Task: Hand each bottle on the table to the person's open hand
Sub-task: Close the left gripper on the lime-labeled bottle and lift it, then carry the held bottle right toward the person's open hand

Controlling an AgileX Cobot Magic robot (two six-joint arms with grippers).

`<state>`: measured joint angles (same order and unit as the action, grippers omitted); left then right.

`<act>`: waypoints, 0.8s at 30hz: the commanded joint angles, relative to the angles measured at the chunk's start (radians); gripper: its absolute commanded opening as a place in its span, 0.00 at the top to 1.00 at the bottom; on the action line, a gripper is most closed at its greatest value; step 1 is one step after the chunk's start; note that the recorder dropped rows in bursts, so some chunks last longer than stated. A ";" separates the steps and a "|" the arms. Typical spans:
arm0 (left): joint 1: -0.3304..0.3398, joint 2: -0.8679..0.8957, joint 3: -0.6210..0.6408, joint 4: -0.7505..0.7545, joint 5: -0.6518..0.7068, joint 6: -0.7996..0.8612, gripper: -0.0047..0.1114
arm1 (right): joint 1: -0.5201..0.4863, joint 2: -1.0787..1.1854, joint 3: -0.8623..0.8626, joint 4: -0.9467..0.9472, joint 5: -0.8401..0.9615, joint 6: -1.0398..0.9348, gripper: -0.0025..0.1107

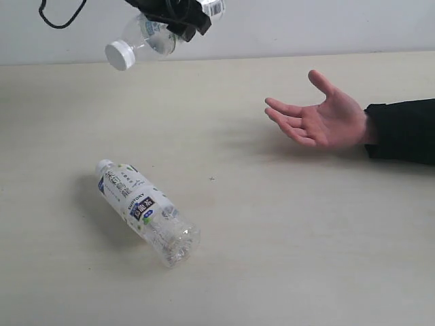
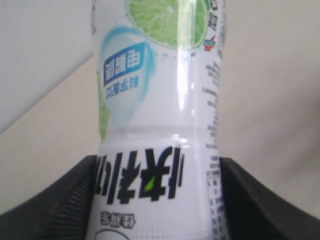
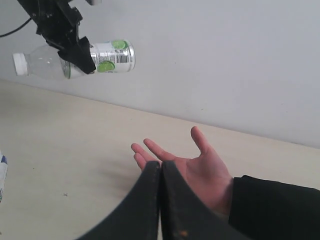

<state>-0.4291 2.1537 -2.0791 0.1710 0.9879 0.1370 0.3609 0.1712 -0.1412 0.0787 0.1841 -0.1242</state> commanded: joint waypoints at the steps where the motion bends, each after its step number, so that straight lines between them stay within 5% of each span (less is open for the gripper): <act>1: -0.060 -0.107 0.065 -0.010 0.024 -0.043 0.96 | 0.001 -0.007 0.005 -0.003 -0.006 -0.005 0.97; 13: -0.386 -0.222 0.225 0.328 0.005 0.013 0.96 | 0.001 -0.007 0.005 -0.003 -0.006 -0.007 0.97; 19: -0.490 -0.220 0.225 0.319 -0.071 0.419 0.96 | 0.001 -0.007 0.005 -0.003 -0.006 -0.007 0.97; 24: -0.509 -0.189 0.225 0.296 -0.129 0.847 0.96 | 0.001 -0.007 0.005 -0.003 -0.006 -0.007 0.97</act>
<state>-0.9319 1.9474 -1.8572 0.4718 0.9005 0.7592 0.3609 0.1712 -0.1412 0.0787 0.1841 -0.1242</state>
